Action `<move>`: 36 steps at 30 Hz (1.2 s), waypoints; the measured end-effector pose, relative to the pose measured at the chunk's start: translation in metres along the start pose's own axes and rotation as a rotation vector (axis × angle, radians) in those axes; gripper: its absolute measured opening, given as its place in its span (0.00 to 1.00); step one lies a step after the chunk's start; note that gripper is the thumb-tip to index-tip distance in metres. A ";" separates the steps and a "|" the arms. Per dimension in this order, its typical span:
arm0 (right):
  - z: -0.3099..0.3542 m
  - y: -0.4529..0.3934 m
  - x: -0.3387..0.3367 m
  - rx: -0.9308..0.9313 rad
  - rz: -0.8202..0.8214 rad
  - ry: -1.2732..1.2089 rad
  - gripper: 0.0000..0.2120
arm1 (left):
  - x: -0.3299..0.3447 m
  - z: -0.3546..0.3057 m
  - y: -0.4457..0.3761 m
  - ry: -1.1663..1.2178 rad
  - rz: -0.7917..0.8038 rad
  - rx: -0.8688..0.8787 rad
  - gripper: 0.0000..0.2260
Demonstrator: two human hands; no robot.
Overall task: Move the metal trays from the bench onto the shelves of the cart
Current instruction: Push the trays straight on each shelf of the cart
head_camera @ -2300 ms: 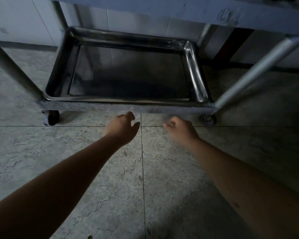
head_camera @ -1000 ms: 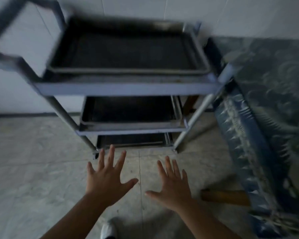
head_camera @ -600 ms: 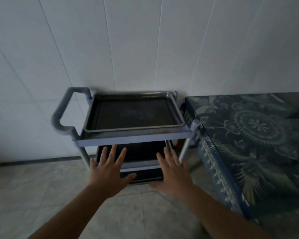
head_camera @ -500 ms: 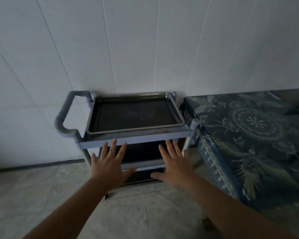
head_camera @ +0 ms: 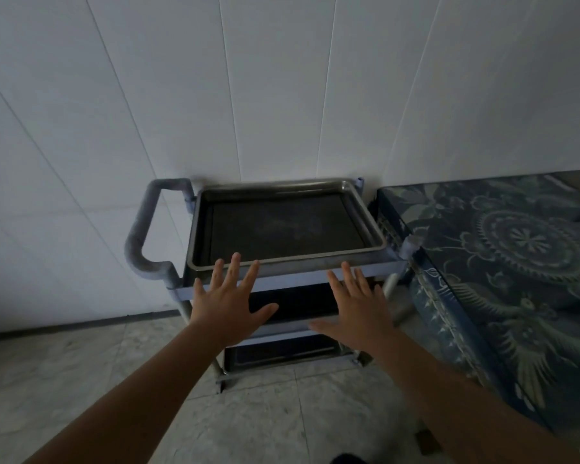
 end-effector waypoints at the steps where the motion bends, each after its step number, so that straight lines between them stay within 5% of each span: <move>1: -0.004 -0.007 0.004 -0.002 0.005 0.001 0.56 | 0.004 -0.002 -0.007 -0.006 0.012 -0.002 0.46; 18: -0.103 -0.153 0.051 -0.146 0.183 0.002 0.54 | 0.062 -0.053 -0.121 -0.107 0.262 -0.107 0.43; 36: -0.112 -0.201 0.067 -0.189 0.188 0.154 0.40 | 0.087 -0.022 -0.180 -0.238 0.376 0.018 0.42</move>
Point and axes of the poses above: each hand's wrist, its own y-axis away from the middle knuckle, its own x-axis out of the palm, z = x × y, the point moved 3 cm from there along -y, towards the middle knuckle, and after that the axes turned 7 degrees about -x, right-handed, at the moved point
